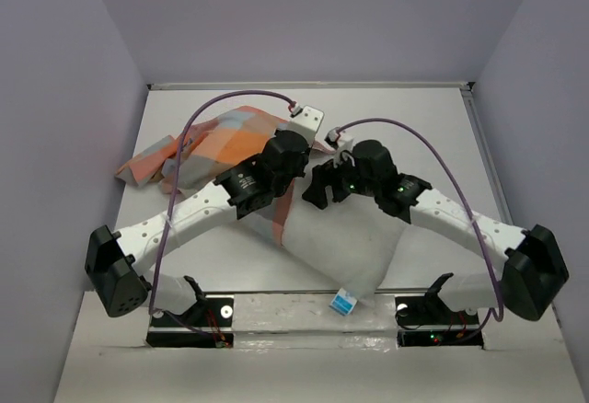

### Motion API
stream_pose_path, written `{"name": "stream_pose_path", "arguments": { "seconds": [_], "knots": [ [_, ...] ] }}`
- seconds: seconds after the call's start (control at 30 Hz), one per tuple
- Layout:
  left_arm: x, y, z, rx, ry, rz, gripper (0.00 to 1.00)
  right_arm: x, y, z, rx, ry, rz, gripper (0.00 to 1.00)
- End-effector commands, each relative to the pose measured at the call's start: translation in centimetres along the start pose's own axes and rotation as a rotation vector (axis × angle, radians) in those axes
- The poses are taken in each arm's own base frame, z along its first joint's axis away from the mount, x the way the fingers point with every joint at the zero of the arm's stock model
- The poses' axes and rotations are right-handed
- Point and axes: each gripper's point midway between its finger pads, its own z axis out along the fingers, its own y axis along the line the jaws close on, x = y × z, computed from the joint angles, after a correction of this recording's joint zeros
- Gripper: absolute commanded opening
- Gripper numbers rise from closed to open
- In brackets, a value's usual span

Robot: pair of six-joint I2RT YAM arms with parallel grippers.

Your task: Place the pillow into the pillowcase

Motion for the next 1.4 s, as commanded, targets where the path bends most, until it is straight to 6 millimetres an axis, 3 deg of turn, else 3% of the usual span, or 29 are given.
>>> {"name": "stream_pose_path", "arguments": {
  "seconds": [0.0,0.03,0.07,0.1,0.13,0.17,0.2,0.3,0.33,0.4,0.47,0.5,0.57,0.6,0.63,0.67,0.8,0.97,1.07,1.1,1.17,1.2,1.27,1.3,1.37],
  "knots": [
    [-7.4,-3.5,-3.4,0.262,-0.184,-0.225,0.0,2.1,4.8,3.2,-0.146,0.102,-0.096,0.75],
    [-7.7,-3.9,-3.8,0.29,-0.192,-0.245,0.0,2.0,4.8,3.7,-0.15,0.089,-0.099,0.6],
    [-7.7,-4.6,-4.1,0.335,-0.193,-0.26,0.0,2.3,5.3,3.8,-0.176,0.089,-0.051,0.19],
    [-7.9,-5.0,-4.5,0.368,-0.201,-0.278,0.0,1.4,5.7,3.7,-0.191,0.046,-0.043,0.05],
    [-8.6,-5.4,-5.1,0.402,-0.218,-0.311,0.0,-0.7,6.6,3.5,-0.223,-0.047,-0.05,0.0],
    [-8.6,-5.9,-5.6,0.441,-0.218,-0.32,0.0,-1.4,7.0,3.0,-0.234,-0.086,-0.032,0.0],
    [-9.0,-5.9,-6.1,0.46,-0.226,-0.345,0.0,-4.7,8.5,1.1,-0.281,-0.218,-0.046,0.0],
    [-9.1,-5.9,-6.3,0.461,-0.227,-0.358,0.0,-9.5,10.3,-3.3,-0.34,-0.468,-0.066,0.0],
    [-9.0,-5.8,-6.2,0.455,-0.226,-0.364,0.0,-11.7,11.1,-6.6,-0.349,-0.586,-0.074,0.0],
    [-8.5,-5.8,-6.0,0.455,-0.207,-0.368,0.0,-13.9,11.6,-10.5,-0.363,-0.744,-0.086,0.0],
    [-8.5,-6.6,-6.3,0.496,-0.19,-0.397,0.0,-14.6,10.6,-13.2,-0.308,-0.85,-0.071,0.0],
    [-9.1,-7.1,-6.9,0.534,-0.198,-0.415,0.0,-14.6,9.8,-13.0,-0.27,-0.863,-0.061,0.0],
    [-10.0,-8.7,-8.8,0.622,-0.201,-0.436,0.0,-13.5,6.7,-9.3,-0.137,-0.814,0.0,0.0],
    [-11.7,-9.0,-10.3,0.669,-0.242,-0.482,0.0,-13.1,5.8,-7.5,-0.102,-0.792,0.016,0.0],
    [-12.3,-9.7,-11.5,0.722,-0.248,-0.494,0.0,-12.6,4.5,-5.4,-0.046,-0.76,0.038,0.0],
    [-12.6,-10.4,-12.5,0.774,-0.244,-0.503,0.0,-11.3,3.1,-1.6,0.006,-0.685,0.053,0.0],
    [-14.0,-11.1,-16.3,0.886,-0.259,-0.564,0.0,-8.0,-0.6,3.3,0.128,-0.614,0.128,0.0],
    [-14.9,-10.6,-18.2,0.944,-0.279,-0.627,0.0,-6.3,-3.5,4.4,0.202,-0.593,0.169,0.0],
    [-13.4,-10.4,-16.7,0.88,-0.236,-0.648,0.0,-6.2,-4.9,3.8,0.239,-0.579,0.203,0.0],
    [-11.9,-10.1,-15.7,0.837,-0.197,-0.645,0.0,-6.5,-5.3,3.1,0.25,-0.588,0.208,0.0],
    [-10.7,-9.0,-14.2,0.754,-0.183,-0.655,0.2,-7.8,-5.1,1.3,0.257,-0.614,0.189,0.0],
    [-9.3,-8.7,-13.2,0.714,-0.152,-0.638,0.35,-7.5,-5.8,0.9,0.283,-0.579,0.18,0.0],
    [-7.8,-7.2,-11.3,0.58,-0.136,-0.607,0.6,-8.5,-5.0,0.1,0.264,-0.55,0.136,0.02],
    [-6.6,-6.7,-10.5,0.525,-0.124,-0.565,0.82,-10.2,-3.7,-1.1,0.232,-0.573,0.108,0.07],
    [-4.8,-5.0,-9.3,0.405,-0.101,-0.53,0.99,-9.5,-3.4,-1.5,0.227,-0.479,0.065,0.17]
  ]
}}
